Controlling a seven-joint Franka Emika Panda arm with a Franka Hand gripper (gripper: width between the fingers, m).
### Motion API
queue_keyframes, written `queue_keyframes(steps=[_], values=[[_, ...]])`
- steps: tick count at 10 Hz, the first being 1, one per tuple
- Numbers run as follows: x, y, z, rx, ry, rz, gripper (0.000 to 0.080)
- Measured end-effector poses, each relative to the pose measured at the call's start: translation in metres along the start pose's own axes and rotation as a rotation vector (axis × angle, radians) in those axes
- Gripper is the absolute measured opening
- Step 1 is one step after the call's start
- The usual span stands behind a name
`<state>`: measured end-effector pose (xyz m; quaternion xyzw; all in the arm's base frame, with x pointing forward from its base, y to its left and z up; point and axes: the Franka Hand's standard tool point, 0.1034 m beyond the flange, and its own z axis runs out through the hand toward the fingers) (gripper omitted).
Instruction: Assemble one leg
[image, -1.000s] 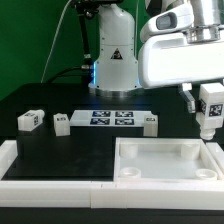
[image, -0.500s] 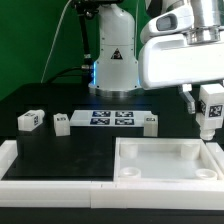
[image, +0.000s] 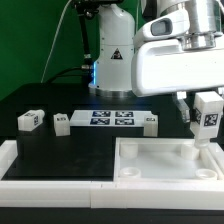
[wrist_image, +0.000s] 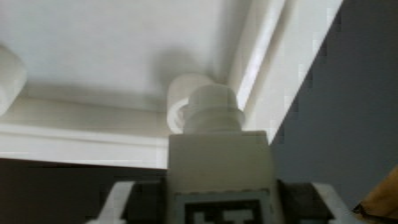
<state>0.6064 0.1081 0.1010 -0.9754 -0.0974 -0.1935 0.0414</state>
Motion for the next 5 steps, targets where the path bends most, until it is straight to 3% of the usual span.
queue_keyframes(steps=[5], values=[[0.009, 0.004, 0.027, 0.003, 0.007, -0.001, 0.0288]])
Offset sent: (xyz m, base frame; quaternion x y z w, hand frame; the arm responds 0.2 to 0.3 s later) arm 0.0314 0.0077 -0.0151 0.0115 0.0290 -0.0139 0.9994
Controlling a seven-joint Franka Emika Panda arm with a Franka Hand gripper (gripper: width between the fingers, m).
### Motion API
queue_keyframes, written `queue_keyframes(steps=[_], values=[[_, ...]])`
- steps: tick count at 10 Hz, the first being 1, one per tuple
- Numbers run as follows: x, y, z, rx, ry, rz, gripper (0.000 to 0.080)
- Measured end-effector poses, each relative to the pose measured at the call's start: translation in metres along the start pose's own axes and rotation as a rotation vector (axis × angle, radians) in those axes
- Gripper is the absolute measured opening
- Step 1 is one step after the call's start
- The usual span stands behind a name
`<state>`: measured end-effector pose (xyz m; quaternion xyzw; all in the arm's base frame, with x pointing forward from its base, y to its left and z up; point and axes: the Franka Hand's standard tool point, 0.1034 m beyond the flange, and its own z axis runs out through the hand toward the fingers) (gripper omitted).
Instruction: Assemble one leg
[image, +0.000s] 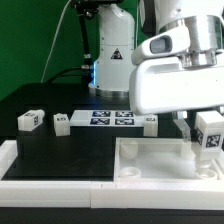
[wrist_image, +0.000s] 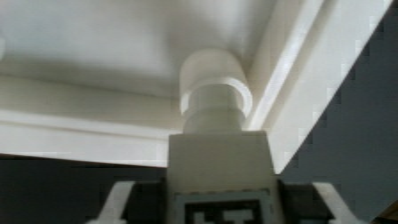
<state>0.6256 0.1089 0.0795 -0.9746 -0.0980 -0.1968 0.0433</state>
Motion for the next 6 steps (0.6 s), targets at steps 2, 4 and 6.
queue_keyframes(steps=[2, 4, 6], values=[[0.0, -0.001, 0.007, -0.001, 0.019, 0.0, 0.0288], [-0.003, -0.001, 0.015, -0.001, 0.021, 0.001, 0.0289], [-0.004, -0.002, 0.017, -0.001, 0.026, 0.001, 0.0289]])
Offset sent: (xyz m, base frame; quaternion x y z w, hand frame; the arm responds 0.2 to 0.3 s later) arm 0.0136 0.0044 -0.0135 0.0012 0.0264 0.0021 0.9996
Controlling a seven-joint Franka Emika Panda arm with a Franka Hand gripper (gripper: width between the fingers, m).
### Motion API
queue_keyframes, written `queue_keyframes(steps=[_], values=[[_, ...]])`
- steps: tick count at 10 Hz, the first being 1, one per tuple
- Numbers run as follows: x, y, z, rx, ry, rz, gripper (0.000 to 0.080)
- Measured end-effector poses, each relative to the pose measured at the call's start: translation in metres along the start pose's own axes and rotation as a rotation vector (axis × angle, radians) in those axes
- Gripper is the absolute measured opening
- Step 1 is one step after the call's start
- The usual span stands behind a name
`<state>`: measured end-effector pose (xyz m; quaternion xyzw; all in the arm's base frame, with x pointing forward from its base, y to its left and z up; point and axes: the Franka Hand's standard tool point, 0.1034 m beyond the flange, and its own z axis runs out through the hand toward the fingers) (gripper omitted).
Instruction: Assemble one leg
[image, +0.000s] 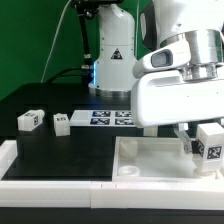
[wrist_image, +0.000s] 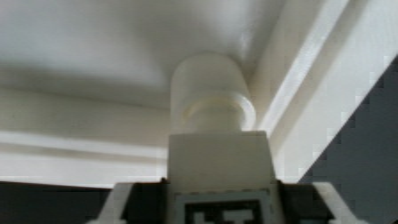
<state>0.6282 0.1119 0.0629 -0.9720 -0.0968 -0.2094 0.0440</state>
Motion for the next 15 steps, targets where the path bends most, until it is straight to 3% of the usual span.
queue_keyframes(steps=[7, 9, 13, 15], values=[[-0.005, 0.0, 0.0, -0.014, 0.077, -0.003, 0.0298], [-0.005, 0.0, 0.0, -0.014, 0.077, -0.003, 0.0607], [-0.004, 0.001, -0.003, -0.014, 0.071, -0.001, 0.0647], [0.007, 0.001, -0.023, -0.011, 0.051, 0.008, 0.0649]])
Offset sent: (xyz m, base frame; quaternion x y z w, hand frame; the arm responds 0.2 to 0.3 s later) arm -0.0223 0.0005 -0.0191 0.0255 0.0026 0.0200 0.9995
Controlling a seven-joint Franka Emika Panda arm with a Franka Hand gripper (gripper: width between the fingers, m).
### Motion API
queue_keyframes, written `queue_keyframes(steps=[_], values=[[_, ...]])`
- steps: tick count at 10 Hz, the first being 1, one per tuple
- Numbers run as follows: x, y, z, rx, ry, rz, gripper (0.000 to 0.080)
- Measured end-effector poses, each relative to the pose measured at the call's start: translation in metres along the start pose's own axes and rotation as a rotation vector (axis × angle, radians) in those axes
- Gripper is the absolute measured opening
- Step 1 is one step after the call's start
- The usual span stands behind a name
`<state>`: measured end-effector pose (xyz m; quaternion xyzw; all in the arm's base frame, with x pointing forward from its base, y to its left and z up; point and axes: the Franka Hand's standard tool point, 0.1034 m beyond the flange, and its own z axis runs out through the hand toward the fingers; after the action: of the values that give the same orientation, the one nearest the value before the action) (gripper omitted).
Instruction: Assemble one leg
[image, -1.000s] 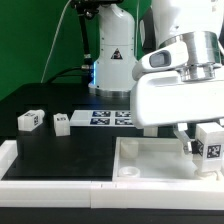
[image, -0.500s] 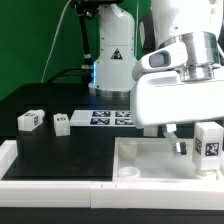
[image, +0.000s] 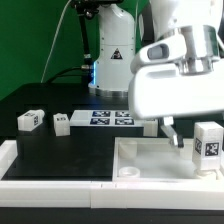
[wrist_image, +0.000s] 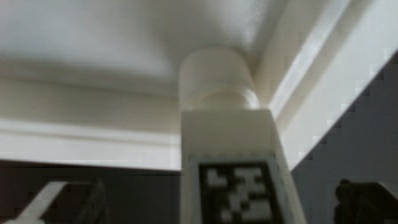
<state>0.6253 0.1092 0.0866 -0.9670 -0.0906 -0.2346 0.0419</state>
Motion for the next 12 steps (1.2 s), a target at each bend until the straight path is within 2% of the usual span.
queue_keyframes(steps=[2, 4, 5, 6, 7, 8, 9, 10, 11, 12], values=[[0.008, 0.002, -0.011, 0.005, -0.033, 0.0, 0.0649], [0.006, 0.0, -0.009, 0.011, -0.058, -0.002, 0.0649], [0.0, -0.003, -0.007, 0.019, -0.109, 0.024, 0.0649], [-0.004, -0.008, -0.007, 0.032, -0.243, 0.067, 0.0649], [0.002, -0.007, -0.008, 0.034, -0.324, 0.091, 0.0649], [0.004, -0.007, -0.005, 0.038, -0.389, 0.103, 0.0649], [0.0, -0.007, -0.007, 0.048, -0.509, 0.094, 0.0649], [0.006, -0.005, -0.006, 0.055, -0.581, 0.092, 0.0649], [0.013, -0.003, -0.002, 0.055, -0.567, 0.093, 0.0649], [0.013, -0.003, -0.002, 0.055, -0.566, 0.092, 0.0649]])
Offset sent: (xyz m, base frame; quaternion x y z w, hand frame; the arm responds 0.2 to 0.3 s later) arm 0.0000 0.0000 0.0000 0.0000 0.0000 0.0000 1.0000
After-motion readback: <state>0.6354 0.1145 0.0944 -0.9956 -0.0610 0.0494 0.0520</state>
